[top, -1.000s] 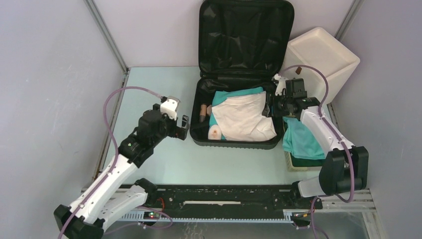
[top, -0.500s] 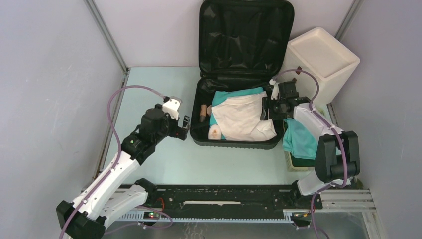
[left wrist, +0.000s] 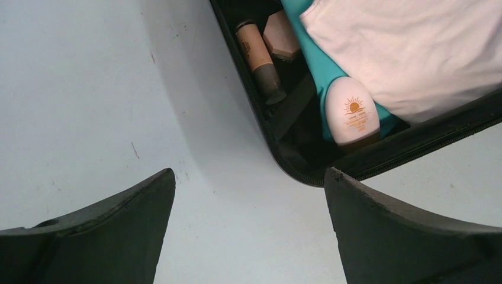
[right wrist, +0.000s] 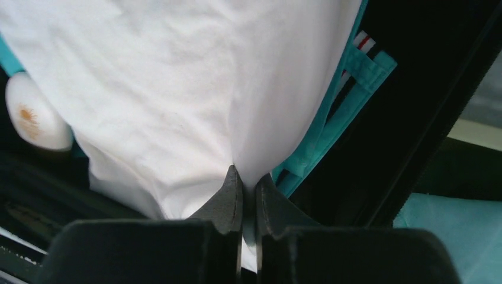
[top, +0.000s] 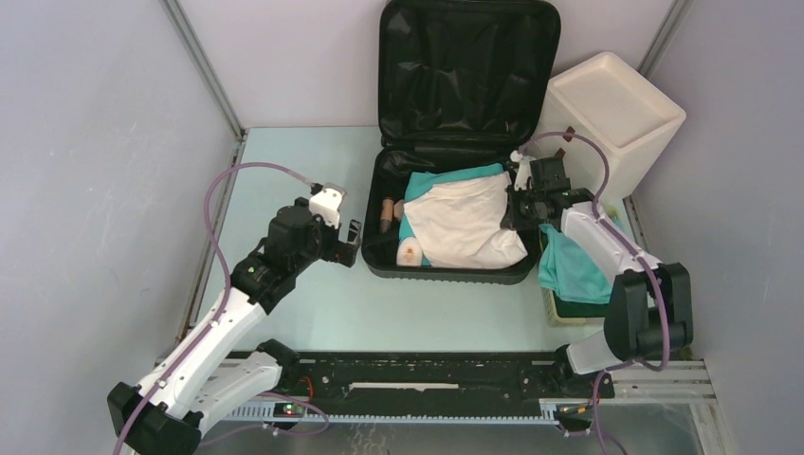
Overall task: Open, take out, and arrange the luggage
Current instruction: Pick up the clothes from the opened luggage.
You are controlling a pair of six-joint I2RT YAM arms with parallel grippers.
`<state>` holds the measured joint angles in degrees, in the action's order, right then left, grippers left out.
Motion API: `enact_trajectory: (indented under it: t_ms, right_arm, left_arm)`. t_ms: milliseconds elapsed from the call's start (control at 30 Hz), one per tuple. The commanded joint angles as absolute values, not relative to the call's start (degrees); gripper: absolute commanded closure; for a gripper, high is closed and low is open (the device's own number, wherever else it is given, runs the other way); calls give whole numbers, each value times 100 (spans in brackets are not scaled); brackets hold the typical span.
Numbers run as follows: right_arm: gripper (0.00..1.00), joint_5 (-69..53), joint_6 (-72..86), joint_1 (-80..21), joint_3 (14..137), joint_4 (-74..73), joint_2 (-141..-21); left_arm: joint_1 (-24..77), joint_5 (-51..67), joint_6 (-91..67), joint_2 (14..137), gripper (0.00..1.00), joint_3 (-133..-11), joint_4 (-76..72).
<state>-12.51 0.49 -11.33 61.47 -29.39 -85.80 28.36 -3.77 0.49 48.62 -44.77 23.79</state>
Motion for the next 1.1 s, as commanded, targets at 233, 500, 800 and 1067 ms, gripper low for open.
enact_trajectory:
  t_ms: [233, 500, 800, 1067]
  right_arm:
    - [95, -1731, -161, -928, 6623, -3027, -8072]
    - [73, -1374, -391, -923, 6723, -3212, -8392]
    - [49, -1442, -640, -919, 6719, -3351, -8580]
    - [66, -1352, -571, -923, 6718, -3420, -8664]
  left_arm:
    - [2786, -220, 162, 4865, 0, -4509, 2259]
    - [2781, -211, 159, 4850, 0, -4500, 2259]
    - [2769, -142, 165, 4853, 0, -4512, 2255]
    - [2760, -97, 169, 4834, 0, -4509, 2257]
